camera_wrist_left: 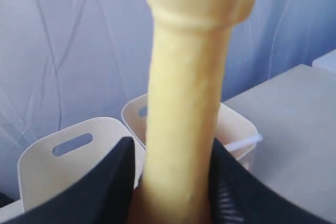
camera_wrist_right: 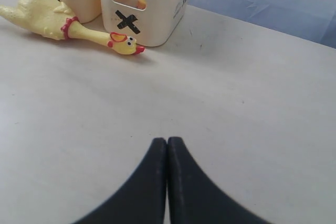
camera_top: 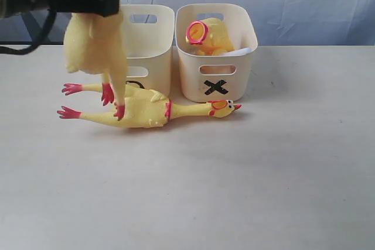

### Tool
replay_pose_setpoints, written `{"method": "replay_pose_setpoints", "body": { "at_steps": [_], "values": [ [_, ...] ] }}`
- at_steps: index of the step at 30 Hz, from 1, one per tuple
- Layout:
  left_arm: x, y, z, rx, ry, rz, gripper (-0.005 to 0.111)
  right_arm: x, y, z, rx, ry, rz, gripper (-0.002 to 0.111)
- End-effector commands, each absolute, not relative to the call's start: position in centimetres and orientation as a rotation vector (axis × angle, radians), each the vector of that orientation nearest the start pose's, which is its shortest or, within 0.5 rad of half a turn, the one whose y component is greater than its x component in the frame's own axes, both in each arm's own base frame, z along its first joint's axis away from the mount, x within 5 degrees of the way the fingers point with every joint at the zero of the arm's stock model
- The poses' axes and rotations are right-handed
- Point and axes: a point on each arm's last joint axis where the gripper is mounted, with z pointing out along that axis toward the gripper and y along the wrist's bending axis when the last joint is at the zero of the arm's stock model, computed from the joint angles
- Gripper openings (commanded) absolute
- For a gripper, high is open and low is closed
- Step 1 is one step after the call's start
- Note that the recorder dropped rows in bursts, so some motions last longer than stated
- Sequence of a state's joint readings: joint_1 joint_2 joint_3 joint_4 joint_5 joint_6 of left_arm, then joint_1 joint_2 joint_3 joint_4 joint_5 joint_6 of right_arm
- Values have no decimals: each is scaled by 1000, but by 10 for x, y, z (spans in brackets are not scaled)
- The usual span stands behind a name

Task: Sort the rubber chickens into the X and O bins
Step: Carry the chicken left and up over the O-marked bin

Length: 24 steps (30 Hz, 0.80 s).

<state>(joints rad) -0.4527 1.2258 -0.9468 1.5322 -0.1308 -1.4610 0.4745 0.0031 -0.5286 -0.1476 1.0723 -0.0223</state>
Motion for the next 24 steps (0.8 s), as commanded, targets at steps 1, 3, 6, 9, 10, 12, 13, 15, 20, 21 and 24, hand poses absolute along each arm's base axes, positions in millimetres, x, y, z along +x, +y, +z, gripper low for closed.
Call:
{"method": "replay_pose_setpoints", "body": {
  "at_steps": [1, 3, 6, 9, 10, 12, 13, 15, 20, 21, 24],
  "values": [
    [255, -102, 369, 356, 1672, -511, 0, -2, -14, 284, -493, 1958, 115, 0],
    [260, -86, 374, 264, 1642, -582, 0, -2, -14, 284, -493, 1958, 115, 0],
    [265, -59, 385, 185, 1533, -625, 0, -2, -14, 284, -493, 1958, 114, 0],
    [273, -36, 389, 127, 1427, -661, 0, -2, -14, 284, -493, 1958, 114, 0],
    [277, -30, 388, 128, 1390, -679, 0, -2, -14, 284, -493, 1958, 114, 0],
    [288, -22, 383, 112, 1325, -731, 0, -2, -14, 284, -493, 1958, 114, 0],
    [293, -19, 380, 85, 1300, -755, 0, -2, -14, 284, -493, 1958, 114, 0],
    [309, -14, 367, 38, 1286, -757, 0, -2, -14, 284, -493, 1958, 117, 0],
    [349, -8, 338, 4, 1220, -813, 0, -2, -14, 284, -493, 1959, 120, 0],
    [354, -8, 336, 13, 1217, -810, 0, -2, -14, 284, -493, 1959, 120, 0],
    [378, -7, 326, 43, 1239, -800, 0, -3, -13, 284, -495, 1963, 132, 0]
  ]
}}
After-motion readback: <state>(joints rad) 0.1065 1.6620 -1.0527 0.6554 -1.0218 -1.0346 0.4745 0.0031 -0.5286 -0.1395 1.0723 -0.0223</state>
